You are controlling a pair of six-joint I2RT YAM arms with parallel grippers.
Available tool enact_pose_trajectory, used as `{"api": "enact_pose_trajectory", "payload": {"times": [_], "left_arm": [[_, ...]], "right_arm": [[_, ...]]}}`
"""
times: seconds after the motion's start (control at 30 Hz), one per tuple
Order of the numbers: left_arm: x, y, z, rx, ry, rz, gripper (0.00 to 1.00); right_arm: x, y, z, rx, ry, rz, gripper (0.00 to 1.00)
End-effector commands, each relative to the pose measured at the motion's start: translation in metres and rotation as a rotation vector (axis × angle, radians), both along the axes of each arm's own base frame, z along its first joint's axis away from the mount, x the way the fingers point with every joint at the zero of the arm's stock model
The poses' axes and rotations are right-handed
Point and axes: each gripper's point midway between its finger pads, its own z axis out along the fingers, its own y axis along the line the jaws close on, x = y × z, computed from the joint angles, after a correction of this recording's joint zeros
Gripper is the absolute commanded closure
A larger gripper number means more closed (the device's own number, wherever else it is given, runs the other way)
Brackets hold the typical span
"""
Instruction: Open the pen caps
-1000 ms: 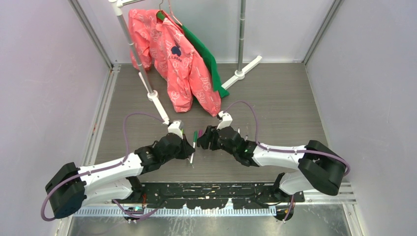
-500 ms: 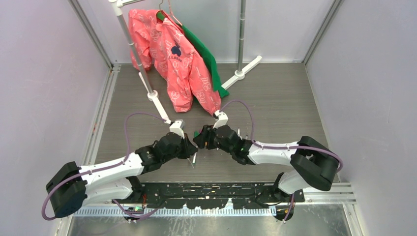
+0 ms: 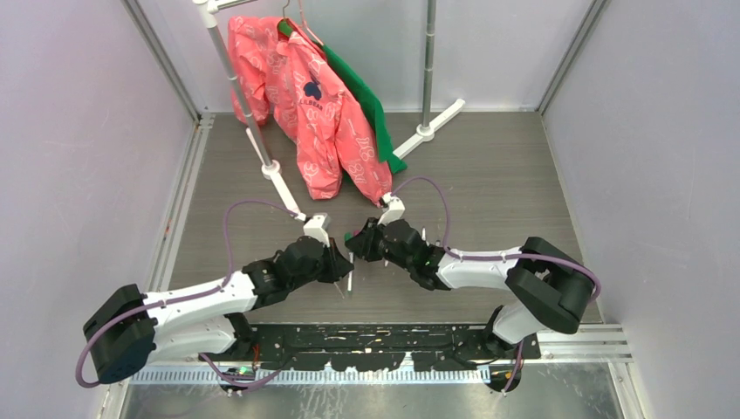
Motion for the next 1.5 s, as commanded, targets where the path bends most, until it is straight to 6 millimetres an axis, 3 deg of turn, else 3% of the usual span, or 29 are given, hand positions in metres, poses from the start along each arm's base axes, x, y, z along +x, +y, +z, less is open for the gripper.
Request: {"api": "enact_pose_trajectory", "payload": {"times": [0.0, 0.07, 0.13, 0.37, 0.53, 0.9, 0.93, 1.03, 1.17, 1.47], "left_arm": [[0.002, -0.012, 0.01, -0.053, -0.032, -0.024, 1.0], [0.002, -0.013, 0.009, -0.052, -0.028, -0.025, 1.0], [0.003, -0.013, 0.007, -0.049, -0.025, -0.019, 0.97], [0.004, -0.012, 0.003, -0.045, -0.016, -0.004, 0.71], [0.004, -0.016, 0.0, -0.052, -0.004, -0.009, 0.69], [0.001, -0.028, -0.006, -0.092, 0.022, -0.036, 0.7], [0.001, -0.029, -0.006, -0.099, 0.023, -0.039, 0.73], [0.0, -0.031, -0.005, -0.116, 0.024, -0.042, 0.99], [-0.001, -0.027, -0.005, -0.133, 0.014, -0.033, 1.0], [-0.009, -0.02, -0.01, -0.111, 0.018, -0.052, 1.0]], "right_arm": [[0.01, 0.008, 0.026, 0.11, -0.041, -0.007, 0.89], [0.01, 0.008, 0.024, 0.113, -0.035, -0.005, 0.98], [0.009, 0.008, 0.023, 0.116, -0.031, -0.004, 0.99], [0.007, 0.006, 0.022, 0.131, -0.025, -0.002, 0.99], [0.006, 0.004, 0.024, 0.143, -0.025, -0.004, 0.99], [0.003, 0.007, 0.023, 0.175, -0.009, 0.005, 0.99], [0.003, 0.007, 0.022, 0.176, -0.007, 0.007, 0.99], [0.002, 0.007, 0.021, 0.181, -0.004, 0.006, 0.99], [0.003, 0.005, 0.02, 0.182, -0.009, -0.003, 0.99], [0.033, -0.036, 0.04, 0.205, -0.08, -0.135, 0.99]]}}
